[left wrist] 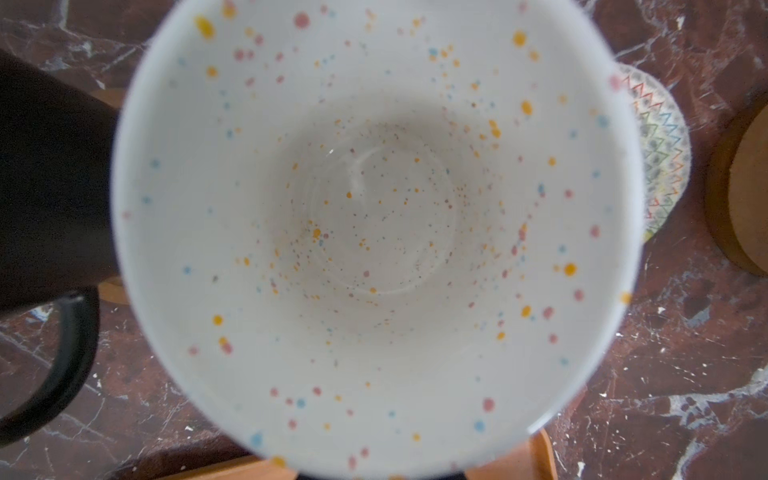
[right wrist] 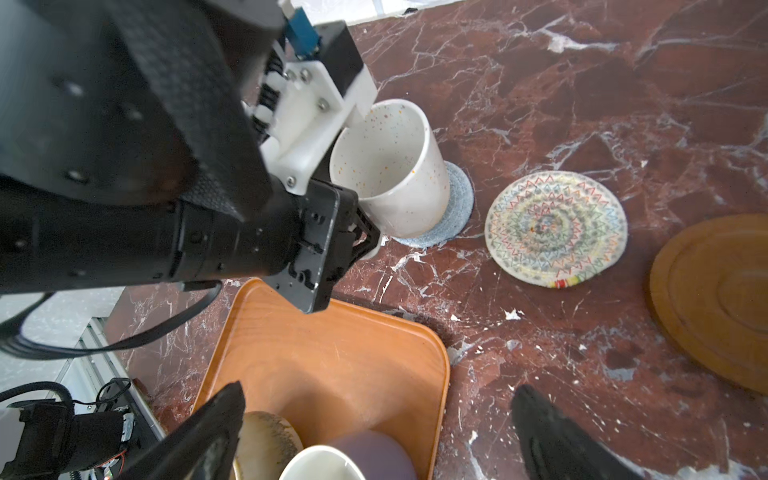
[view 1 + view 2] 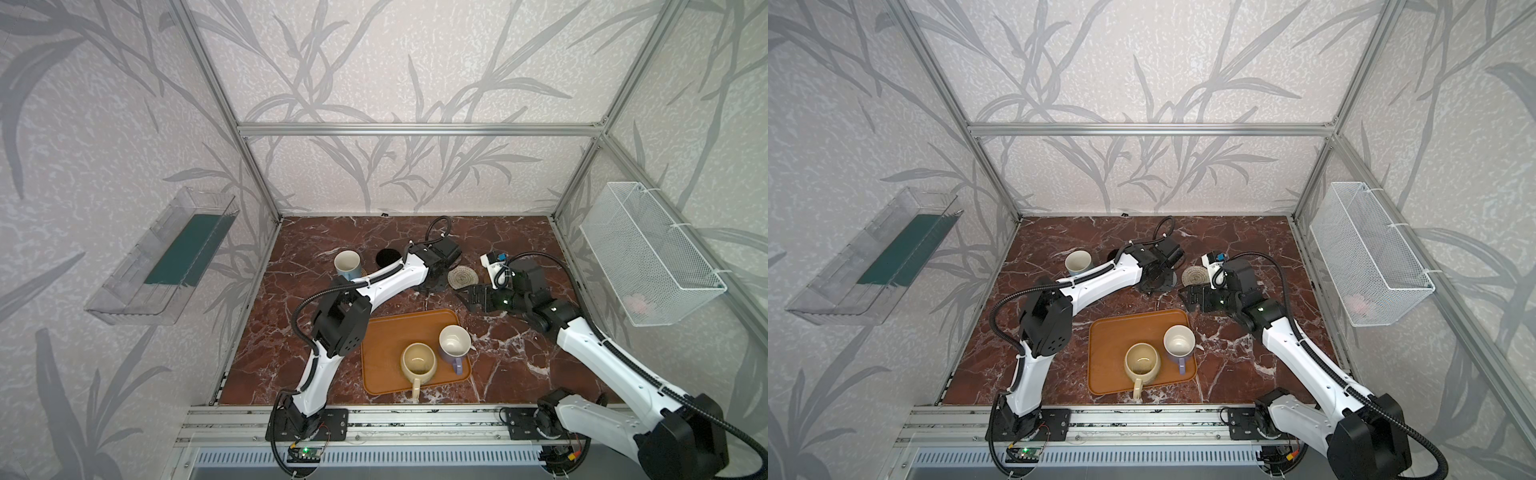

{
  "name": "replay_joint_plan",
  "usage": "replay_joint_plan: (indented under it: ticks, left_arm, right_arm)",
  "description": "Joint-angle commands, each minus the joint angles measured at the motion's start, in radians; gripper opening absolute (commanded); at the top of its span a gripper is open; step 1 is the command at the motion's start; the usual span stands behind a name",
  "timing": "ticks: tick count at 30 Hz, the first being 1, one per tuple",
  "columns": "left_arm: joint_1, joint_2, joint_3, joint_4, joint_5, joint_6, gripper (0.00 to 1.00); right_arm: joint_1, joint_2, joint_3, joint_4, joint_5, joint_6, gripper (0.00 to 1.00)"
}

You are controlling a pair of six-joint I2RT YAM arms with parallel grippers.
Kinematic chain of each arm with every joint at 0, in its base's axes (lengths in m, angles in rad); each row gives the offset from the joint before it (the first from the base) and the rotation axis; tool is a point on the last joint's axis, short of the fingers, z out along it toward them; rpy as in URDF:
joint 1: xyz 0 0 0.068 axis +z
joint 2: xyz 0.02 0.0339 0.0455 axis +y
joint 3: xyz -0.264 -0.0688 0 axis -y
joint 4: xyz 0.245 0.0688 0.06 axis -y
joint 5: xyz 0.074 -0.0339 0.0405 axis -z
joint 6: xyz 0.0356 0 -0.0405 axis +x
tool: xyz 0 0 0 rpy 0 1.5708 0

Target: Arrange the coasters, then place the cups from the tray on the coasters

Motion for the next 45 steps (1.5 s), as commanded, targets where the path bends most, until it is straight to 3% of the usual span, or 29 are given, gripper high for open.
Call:
replay_joint_plan:
  ticks: [1, 7, 15, 28, 35, 39, 45]
  left_arm:
    - [0.004, -0.008, 0.051, 0.058, -0.041, -0.019, 0.0]
    - [0.007, 0.009, 0.063, 0.054, -0.019, -0.03, 0.0]
    - [0.007, 0.01, 0.061, 0.051, -0.087, -0.021, 0.0]
    - [0.009, 0.03, 0.06, 0.048, -0.064, -0.02, 0.0]
    - [0.001, 0.021, -0.013, 0.093, -0.024, -0.043, 0.0]
    - [0.001, 0.019, -0.024, 0.093, -0.028, -0.036, 0.11]
    - [0.006, 0.007, -0.04, 0.091, -0.039, -0.032, 0.18]
  right_arm:
    - [-0.003, 0.015, -0.023, 0.063, -0.042, -0.034, 0.99]
    - [-0.003, 0.034, -0.022, 0.069, -0.06, -0.039, 0.99]
    - [-0.003, 0.016, -0.043, 0.08, -0.06, -0.042, 0.99]
    - [-0.003, 0.045, -0.04, 0.078, -0.067, -0.038, 0.99]
    - [-0.003, 0.06, -0.039, 0.076, -0.068, -0.038, 0.99]
    - [-0.003, 0.073, -0.027, 0.055, -0.077, -0.039, 0.99]
    - [-0.003, 0.077, -0.021, 0.043, -0.073, -0.041, 0.99]
